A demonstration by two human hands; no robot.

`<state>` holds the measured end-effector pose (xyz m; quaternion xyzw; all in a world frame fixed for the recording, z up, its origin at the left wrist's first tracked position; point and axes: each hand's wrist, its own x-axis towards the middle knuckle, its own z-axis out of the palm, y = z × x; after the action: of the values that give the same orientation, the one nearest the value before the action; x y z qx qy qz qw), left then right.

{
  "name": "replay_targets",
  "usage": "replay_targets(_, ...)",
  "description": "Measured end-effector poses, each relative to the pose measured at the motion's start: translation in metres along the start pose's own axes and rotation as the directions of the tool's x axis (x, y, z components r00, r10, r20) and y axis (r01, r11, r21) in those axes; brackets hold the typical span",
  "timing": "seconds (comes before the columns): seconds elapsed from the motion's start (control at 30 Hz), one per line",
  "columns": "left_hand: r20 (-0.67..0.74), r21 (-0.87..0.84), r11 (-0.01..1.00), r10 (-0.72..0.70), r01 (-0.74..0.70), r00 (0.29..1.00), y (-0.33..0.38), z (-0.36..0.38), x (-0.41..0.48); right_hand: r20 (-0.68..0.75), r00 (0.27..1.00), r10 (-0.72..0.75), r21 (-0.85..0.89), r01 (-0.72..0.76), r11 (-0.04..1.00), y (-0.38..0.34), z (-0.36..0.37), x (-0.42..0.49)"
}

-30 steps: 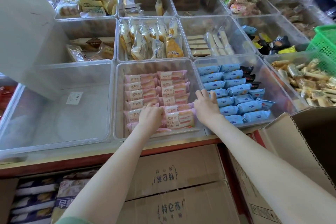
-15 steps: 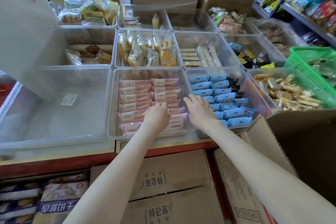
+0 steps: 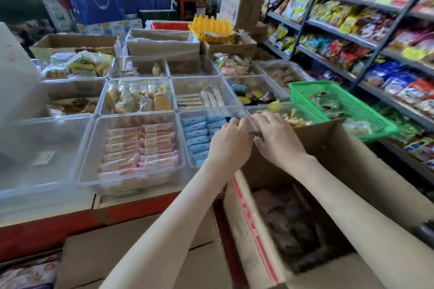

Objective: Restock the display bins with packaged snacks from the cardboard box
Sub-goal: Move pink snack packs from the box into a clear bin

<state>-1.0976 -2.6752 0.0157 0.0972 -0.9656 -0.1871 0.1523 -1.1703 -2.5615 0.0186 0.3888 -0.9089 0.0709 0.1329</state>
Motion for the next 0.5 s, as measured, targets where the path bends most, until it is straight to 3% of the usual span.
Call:
replay_targets(0.2,0.117,0.078,0.997,-0.024,0.015,0.993,0.104,0.065,-0.007,0.127,0.984,0.122,-0.018,-0.121,0.993,0.109,-0.005,-0.09)
replay_targets(0.37,0.208,-0.138,0.989,-0.033,0.062,0.978,0.15,0.139,-0.011,0.239,0.965,0.109,-0.012,-0.11,0.994,0.171,0.021,-0.132)
replay_targets(0.5,0.363,-0.06,0.975,-0.176,0.212,0.915,0.15,0.203,-0.023,0.37,0.923,0.104,0.0,-0.112,0.994,0.196,0.066,-0.146)
